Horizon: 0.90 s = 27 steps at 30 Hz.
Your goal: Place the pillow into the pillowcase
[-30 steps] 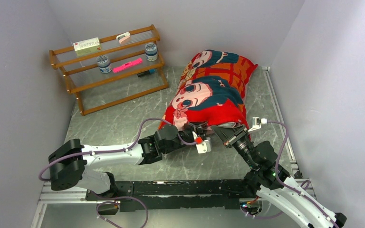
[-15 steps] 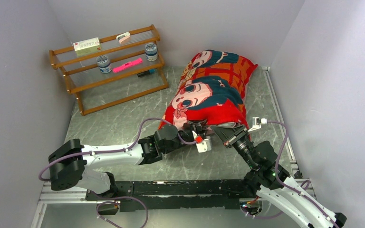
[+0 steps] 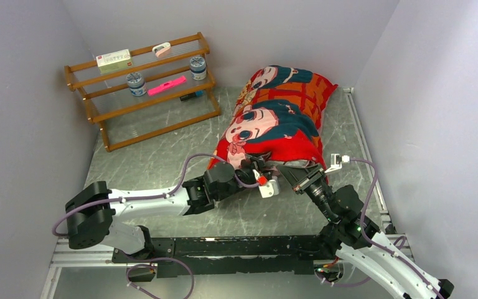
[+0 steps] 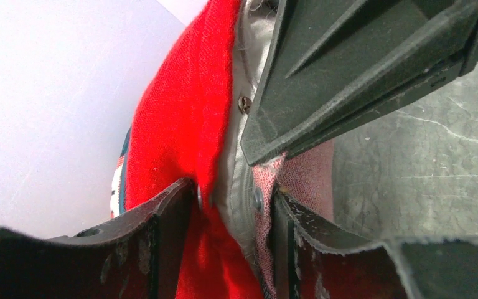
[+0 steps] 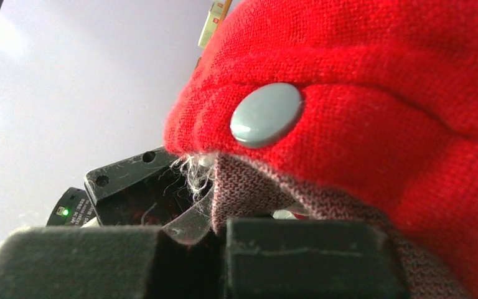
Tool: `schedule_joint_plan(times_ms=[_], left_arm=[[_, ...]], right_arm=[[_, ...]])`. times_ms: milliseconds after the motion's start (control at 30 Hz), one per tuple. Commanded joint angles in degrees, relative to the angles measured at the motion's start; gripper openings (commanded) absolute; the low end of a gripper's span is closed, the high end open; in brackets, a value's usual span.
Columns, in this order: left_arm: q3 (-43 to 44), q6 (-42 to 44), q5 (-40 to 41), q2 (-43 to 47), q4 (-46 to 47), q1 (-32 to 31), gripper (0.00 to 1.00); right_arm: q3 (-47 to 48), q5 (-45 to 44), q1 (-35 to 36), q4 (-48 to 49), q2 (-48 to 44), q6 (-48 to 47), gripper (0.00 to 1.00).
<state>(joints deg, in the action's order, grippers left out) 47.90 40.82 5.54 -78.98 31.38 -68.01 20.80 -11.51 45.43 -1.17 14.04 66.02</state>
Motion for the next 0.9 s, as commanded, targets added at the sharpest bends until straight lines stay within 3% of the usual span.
schedule_joint_plan(times_ms=[0,67,167,233,600,767,867], left_arm=[[3.7,0.5,3.6,-1.8,3.2,0.7,0.54],[3.6,0.6,3.8,-1.8,3.3,0.7,0.59],[3.6,0.5,1.8,0.1,1.4,0.7,0.77],[3.5,-0.5,1.1,1.7,0.2,0.7,0.81],[2.4,-1.8,-1.4,8.5,-6.1,0.7,0.75],[5.7,-2.2,-3.1,9.4,-16.4,0.7,0.58],[4.7,-2.2,-3.9,10.5,-17.1,0.7,0.6]], right_arm=[[1.5,0.2,0.3,7.5,-0.8,0.4,0.0],[1.8,0.3,0.3,7.1,-0.6,0.1,0.0],[2.5,0.2,0.3,6.7,-0.2,-0.4,0.0],[2.9,0.2,0.3,6.7,0.0,-0.6,0.0],[3.9,-0.2,0.3,5.4,-0.8,-1.5,0.0],[4.6,-0.4,0.3,4.4,-0.9,-1.6,0.0],[4.6,-0.2,0.3,4.2,-1.1,-1.6,0.0]])
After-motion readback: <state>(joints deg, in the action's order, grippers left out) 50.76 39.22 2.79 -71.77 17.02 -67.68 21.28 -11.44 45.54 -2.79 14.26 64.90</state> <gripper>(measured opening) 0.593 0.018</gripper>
